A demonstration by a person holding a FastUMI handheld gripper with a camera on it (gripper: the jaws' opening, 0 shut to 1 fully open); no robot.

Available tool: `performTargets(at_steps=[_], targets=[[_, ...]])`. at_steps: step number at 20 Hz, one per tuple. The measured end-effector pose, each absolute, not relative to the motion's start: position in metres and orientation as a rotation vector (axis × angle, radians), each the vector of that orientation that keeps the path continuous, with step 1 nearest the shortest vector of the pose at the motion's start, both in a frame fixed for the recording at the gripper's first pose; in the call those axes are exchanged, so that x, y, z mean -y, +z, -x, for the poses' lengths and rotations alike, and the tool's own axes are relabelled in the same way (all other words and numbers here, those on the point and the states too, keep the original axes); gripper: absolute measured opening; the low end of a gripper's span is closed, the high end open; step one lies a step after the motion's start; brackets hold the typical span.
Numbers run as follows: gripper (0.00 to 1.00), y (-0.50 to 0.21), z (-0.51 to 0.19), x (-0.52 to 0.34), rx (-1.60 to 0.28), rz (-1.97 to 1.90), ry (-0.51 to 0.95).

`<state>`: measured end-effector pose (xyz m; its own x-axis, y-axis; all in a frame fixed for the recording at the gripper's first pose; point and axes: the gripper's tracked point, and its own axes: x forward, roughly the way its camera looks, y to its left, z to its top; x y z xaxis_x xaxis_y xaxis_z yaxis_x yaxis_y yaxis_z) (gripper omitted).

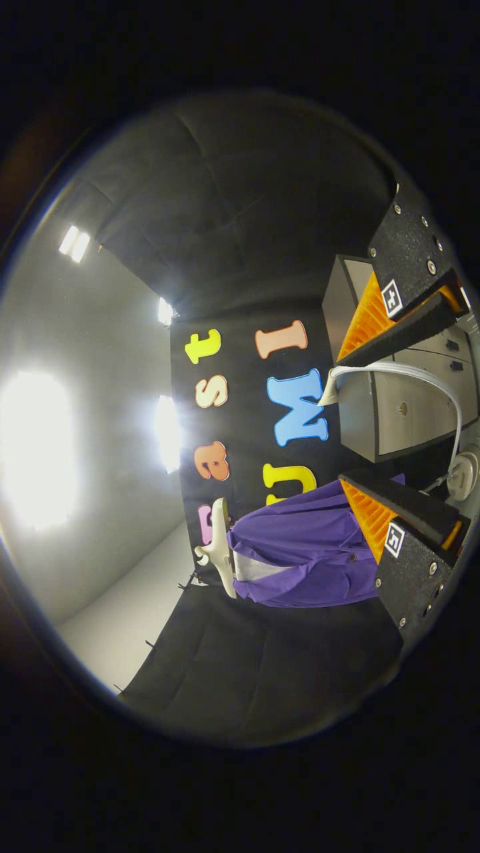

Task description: Iron the clothes twice with a garment steamer, once on the left side and once on the right side.

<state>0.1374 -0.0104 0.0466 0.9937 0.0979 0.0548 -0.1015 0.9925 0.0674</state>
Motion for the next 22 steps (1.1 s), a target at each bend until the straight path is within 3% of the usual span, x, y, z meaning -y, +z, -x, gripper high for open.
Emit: performTargets(at_steps=[9, 22], targets=[[0.95, 0.081, -0.244, 0.04, 0.063, -0.085, 0.157], [0.95, 0.077, -0.396, 0.053, -0.05, -0.098, 0.249]])
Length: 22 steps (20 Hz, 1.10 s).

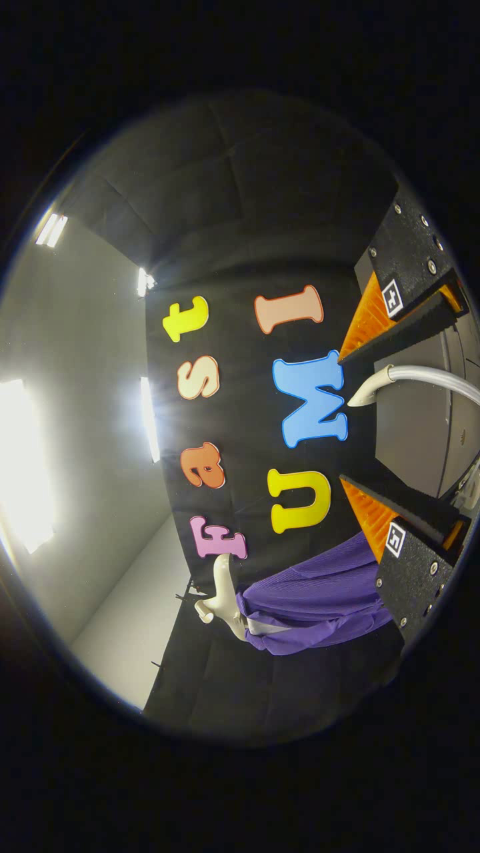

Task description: Iron the clothes twice with a garment steamer, once on the left side and once on the right side.

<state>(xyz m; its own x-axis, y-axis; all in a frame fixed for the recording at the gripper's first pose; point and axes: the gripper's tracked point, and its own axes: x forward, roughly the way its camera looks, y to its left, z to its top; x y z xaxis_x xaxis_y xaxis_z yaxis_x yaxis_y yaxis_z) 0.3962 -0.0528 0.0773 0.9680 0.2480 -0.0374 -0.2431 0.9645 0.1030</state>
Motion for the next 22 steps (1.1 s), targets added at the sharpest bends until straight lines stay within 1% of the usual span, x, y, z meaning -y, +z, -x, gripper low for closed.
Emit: performTargets(at_steps=[6, 8, 13, 16, 22], targets=[[0.95, 0.047, -0.481, 0.048, -0.147, -0.122, 0.271], [0.95, 0.033, -0.513, 0.054, -0.189, -0.136, 0.25], [0.95, -0.018, -0.574, 0.05, -0.344, -0.165, 0.252], [0.94, -0.052, -0.597, 0.053, -0.438, -0.169, 0.26], [0.94, -0.11, -0.627, 0.071, -0.589, -0.208, 0.23]])
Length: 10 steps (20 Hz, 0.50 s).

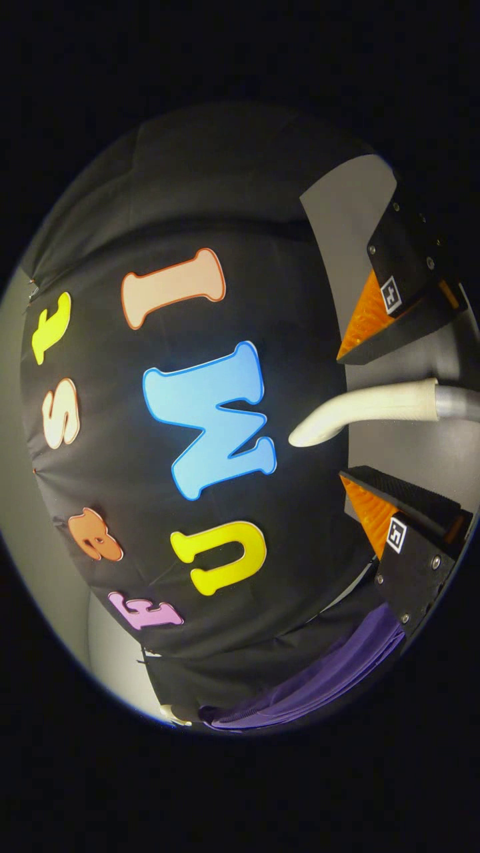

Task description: Iron the clothes twice with a garment steamer, once on the left side and once on the right side.

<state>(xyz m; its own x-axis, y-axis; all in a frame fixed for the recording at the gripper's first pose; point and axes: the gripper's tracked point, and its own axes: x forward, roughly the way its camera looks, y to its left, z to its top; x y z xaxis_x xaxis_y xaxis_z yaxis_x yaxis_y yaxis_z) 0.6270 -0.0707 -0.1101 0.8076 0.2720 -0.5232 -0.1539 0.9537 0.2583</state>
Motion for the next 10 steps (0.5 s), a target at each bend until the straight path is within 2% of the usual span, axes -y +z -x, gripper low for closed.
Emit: performTargets(at_steps=[10], targets=[[0.91, -0.159, -0.622, 0.07, -0.826, -0.53, 0.283]])
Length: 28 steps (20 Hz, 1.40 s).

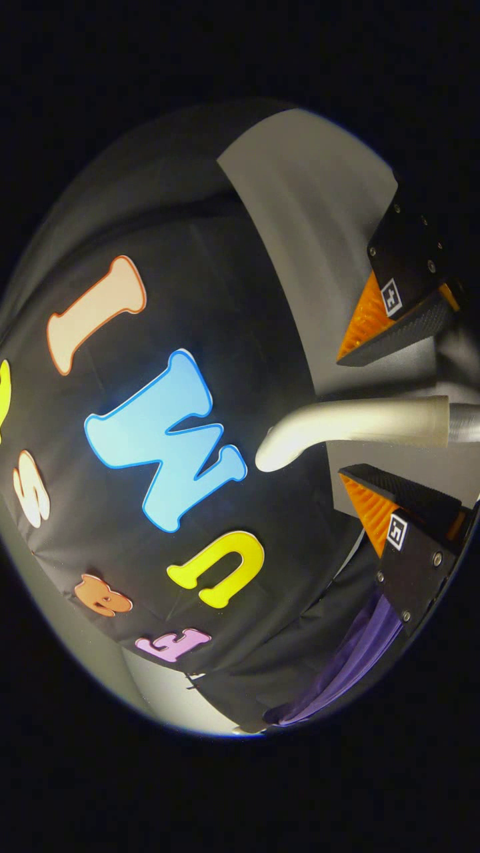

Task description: Iron the clothes twice with a garment steamer, once on the left side and once on the right side.

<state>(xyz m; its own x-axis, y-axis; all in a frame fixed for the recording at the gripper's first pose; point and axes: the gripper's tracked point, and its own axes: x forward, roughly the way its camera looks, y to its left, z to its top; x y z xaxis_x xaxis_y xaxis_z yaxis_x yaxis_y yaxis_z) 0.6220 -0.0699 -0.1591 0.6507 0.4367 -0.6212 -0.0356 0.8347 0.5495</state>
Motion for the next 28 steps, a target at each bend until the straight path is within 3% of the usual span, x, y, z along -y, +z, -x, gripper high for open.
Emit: performTargets(at_steps=[6, 11, 15, 17, 21, 28], targets=[[0.78, -0.168, -0.616, 0.066, -0.894, -0.695, 0.327], [0.61, -0.173, -0.612, 0.062, -0.918, -0.814, 0.359], [0.59, -0.167, -0.609, 0.056, -0.932, -0.919, 0.407], [0.42, -0.17, -0.61, 0.054, -0.932, -0.963, 0.405], [0.31, -0.164, -0.601, 0.055, -0.901, -0.984, 0.405], [0.3, -0.123, -0.566, 0.057, -0.741, -0.946, 0.406]])
